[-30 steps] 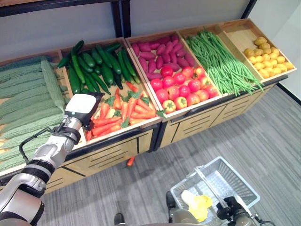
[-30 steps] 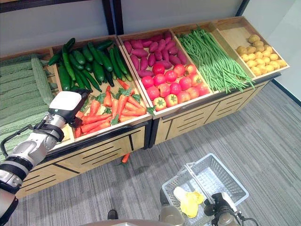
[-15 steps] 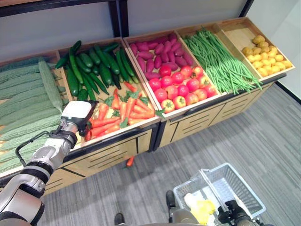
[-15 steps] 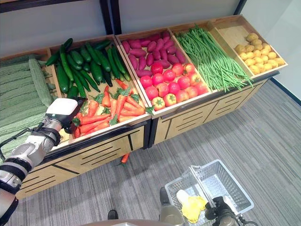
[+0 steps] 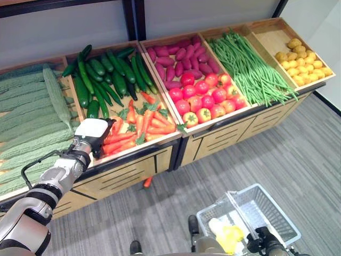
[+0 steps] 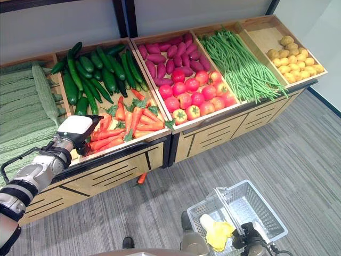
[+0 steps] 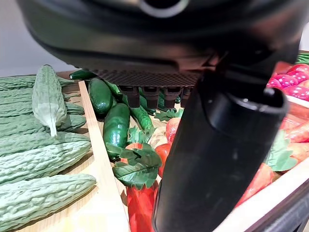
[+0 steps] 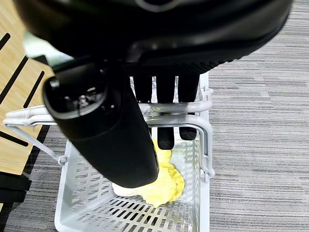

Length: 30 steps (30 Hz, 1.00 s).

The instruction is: Get the vegetables into the basket

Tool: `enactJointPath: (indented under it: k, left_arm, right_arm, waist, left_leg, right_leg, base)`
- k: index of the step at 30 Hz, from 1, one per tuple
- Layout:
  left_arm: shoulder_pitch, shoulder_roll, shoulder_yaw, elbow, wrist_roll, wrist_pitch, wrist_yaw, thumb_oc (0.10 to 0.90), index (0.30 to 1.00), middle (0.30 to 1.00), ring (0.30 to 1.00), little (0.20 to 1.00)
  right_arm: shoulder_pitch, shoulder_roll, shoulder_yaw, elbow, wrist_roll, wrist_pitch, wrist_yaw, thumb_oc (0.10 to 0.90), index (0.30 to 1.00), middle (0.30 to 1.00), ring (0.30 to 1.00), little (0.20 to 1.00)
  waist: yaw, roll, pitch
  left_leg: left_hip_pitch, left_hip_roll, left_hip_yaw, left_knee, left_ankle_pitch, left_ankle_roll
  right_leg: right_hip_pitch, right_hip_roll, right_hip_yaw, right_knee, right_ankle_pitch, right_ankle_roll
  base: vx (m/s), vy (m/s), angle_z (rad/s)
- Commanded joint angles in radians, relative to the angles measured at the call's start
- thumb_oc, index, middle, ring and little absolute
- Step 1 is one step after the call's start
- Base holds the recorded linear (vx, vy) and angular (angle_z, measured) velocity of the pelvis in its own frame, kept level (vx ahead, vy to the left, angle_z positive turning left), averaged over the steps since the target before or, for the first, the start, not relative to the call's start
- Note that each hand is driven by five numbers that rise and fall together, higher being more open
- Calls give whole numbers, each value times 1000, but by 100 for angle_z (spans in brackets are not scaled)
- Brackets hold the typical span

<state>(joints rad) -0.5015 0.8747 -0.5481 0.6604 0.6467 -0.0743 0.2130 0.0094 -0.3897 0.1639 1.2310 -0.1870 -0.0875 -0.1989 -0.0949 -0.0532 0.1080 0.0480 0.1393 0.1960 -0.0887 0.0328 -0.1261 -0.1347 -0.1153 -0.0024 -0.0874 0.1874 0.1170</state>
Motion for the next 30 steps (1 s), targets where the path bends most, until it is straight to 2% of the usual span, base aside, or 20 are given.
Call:
enactJointPath:
  k: [1, 4, 5, 6, 7, 8, 12, 19, 25, 29, 30]
  left_arm:
    - [-173, 66, 57, 10, -10, 11, 42, 900, 1000, 1000, 1000, 1000]
    - [-166, 72, 65, 15, -9, 12, 48, 900, 1000, 1000, 1000, 1000]
    - [-162, 74, 65, 16, -1, 13, 48, 804, 865, 865, 865, 865]
    - [-162, 74, 65, 16, -1, 13, 48, 804, 865, 865, 865, 865]
    - [-159, 78, 64, 22, 6, 12, 49, 637, 632, 632, 632, 632]
    - [-157, 78, 60, 24, 8, 12, 45, 400, 300, 300, 300, 300]
    - [-146, 68, 42, 61, 22, 11, 32, 400, 300, 300, 300, 300]
    - [-115, 4, 32, 141, 52, 22, 53, 400, 300, 300, 300, 300]
    - [-110, 2, 58, 114, 40, 26, 76, 400, 300, 300, 300, 300]
    - [-10, -41, 278, -110, -111, -3, 230, 400, 300, 300, 300, 300]
    - [12, -39, 308, -146, -120, -9, 237, 400, 300, 300, 300, 300]
  right_arm:
    - [-28, -78, -5, 18, 22, -9, -32, 400, 300, 300, 300, 300]
    - [-23, -76, -4, 15, 21, -10, -31, 400, 300, 300, 300, 300]
    - [-24, -75, 1, 18, 17, -10, -29, 400, 300, 300, 300, 300]
    - [-24, -75, 1, 18, 17, -10, -29, 400, 300, 300, 300, 300]
    - [-26, -74, 2, 15, 17, -11, -29, 400, 300, 300, 300, 300]
    - [-28, -75, 2, 16, 17, -10, -30, 400, 300, 300, 300, 300]
    - [-34, -75, 5, 17, 15, -11, -29, 400, 300, 300, 300, 300]
    - [-28, -75, 4, 18, 11, -13, -33, 400, 300, 300, 300, 300]
    - [-21, -68, 2, 20, 12, -15, -38, 400, 300, 300, 300, 300]
    - [-16, -45, -7, 9, 11, -18, -45, 400, 300, 300, 300, 300]
    - [-14, -43, -4, 6, 10, -18, -44, 400, 300, 300, 300, 300]
  waist:
    - [2, 6, -14]
    - [3, 6, -15]
    - [5, 4, -15]
    - [5, 4, -15]
    - [5, 4, -14]
    - [5, 4, -13]
    - [4, 1, -5]
    - [-2, -6, -6]
    - [-1, -10, -13]
    - [10, -15, -34]
    - [8, -14, -38]
  left_leg:
    - [-30, 3, -45, 1, -14, 15]
    - [-27, 2, -46, 1, -15, 15]
    - [-26, 1, -47, 1, -17, 16]
    - [-26, 1, -47, 1, -17, 16]
    - [-25, 0, -46, 1, -17, 16]
    - [-26, -1, -47, 1, -17, 16]
    - [-29, -3, -47, 1, -17, 18]
    - [-27, -7, -41, 1, -20, 22]
    - [-18, -6, -37, 1, -24, 22]
    - [-3, -3, -43, 1, -29, 20]
    - [0, -3, -43, 1, -30, 20]
  right_leg:
    - [27, -61, -66, 0, -37, 85]
    - [31, -61, -67, 0, -38, 85]
    - [33, -63, -69, 0, -39, 86]
    - [33, -63, -69, 0, -39, 86]
    - [32, -63, -68, 0, -38, 86]
    - [31, -64, -69, 0, -38, 86]
    - [28, -65, -66, 0, -36, 86]
    - [25, -67, -57, 0, -34, 86]
    - [32, -67, -55, 0, -35, 86]
    - [54, -67, -62, 0, -47, 82]
    - [57, -67, -62, 0, -48, 82]
  base:
    - [0, 0, 0]
    - [0, 0, 0]
    - [0, 0, 0]
    - [0, 0, 0]
    - [0, 0, 0]
    - [0, 0, 0]
    - [0, 0, 0]
    - [0, 0, 0]
    - [0, 0, 0]
    - [0, 0, 0]
    - [27, -5, 4]
